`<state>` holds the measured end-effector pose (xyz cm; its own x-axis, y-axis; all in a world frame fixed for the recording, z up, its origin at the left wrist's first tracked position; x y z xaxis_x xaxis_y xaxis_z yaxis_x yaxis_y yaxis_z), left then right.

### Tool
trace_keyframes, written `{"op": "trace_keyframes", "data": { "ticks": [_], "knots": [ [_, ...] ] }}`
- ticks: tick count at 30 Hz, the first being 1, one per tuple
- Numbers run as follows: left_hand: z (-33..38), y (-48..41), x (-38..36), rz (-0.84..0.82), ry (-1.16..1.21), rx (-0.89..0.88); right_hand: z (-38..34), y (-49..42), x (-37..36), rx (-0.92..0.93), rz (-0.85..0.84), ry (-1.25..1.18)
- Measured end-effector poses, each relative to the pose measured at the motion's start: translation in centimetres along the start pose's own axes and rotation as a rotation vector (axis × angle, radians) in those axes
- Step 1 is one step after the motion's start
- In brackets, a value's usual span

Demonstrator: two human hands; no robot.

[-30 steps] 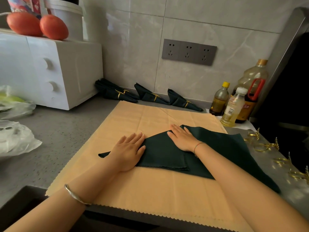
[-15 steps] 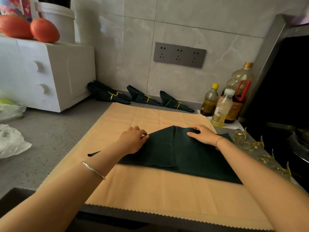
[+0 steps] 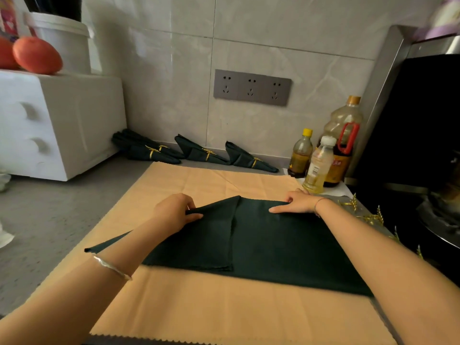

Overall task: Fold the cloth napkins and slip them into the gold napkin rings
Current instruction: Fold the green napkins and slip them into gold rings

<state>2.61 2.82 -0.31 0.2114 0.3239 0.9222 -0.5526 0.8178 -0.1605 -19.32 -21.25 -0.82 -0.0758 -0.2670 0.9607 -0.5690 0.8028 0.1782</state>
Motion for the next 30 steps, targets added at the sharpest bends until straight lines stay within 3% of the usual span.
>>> {"op": "trace_keyframes", "data": {
  "ticks": [4,7,9,13,19,24,30],
  "knots": [
    [-0.6,1.0,0.2,0.031,-0.099,-0.022,0.7,-0.3,0.3,0.003,0.029,-0.052],
    [2.4,2.0,-0.9,0.079,-0.162,-0.275,1.9,0.0,1.1,0.004,0.045,-0.041],
    [4.1,2.8,-2.7,-0.008,-0.149,-0.365,2.7,0.2,2.0,0.032,0.081,-0.069],
    [5.0,3.3,-5.5,-0.156,-0.144,-0.309,3.8,1.6,4.2,0.142,0.18,-0.079],
    [5.3,3.2,-6.0,-0.159,-0.143,-0.286,-0.1,8.9,6.1,0.277,0.495,-0.322],
    [5.4,3.2,-5.6,-0.147,-0.097,-0.284,-8.6,16.2,0.9,0.514,0.475,-0.08],
    [5.5,3.7,-5.5,-0.163,-0.068,-0.312,-13.4,19.3,-3.6,0.645,0.706,0.091]
  ]
}}
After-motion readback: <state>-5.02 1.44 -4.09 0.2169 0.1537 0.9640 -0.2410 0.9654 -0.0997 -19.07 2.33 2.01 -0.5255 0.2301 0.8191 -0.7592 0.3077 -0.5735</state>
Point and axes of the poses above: each hand's wrist, its own y-axis away from the middle knuckle, its own x-axis out of the back of the hand, z = x × y, the point moved 8 cm from there along -y, towards the middle knuckle, and after that the axes turned 5 degrees about z, right-handed, at the moved point
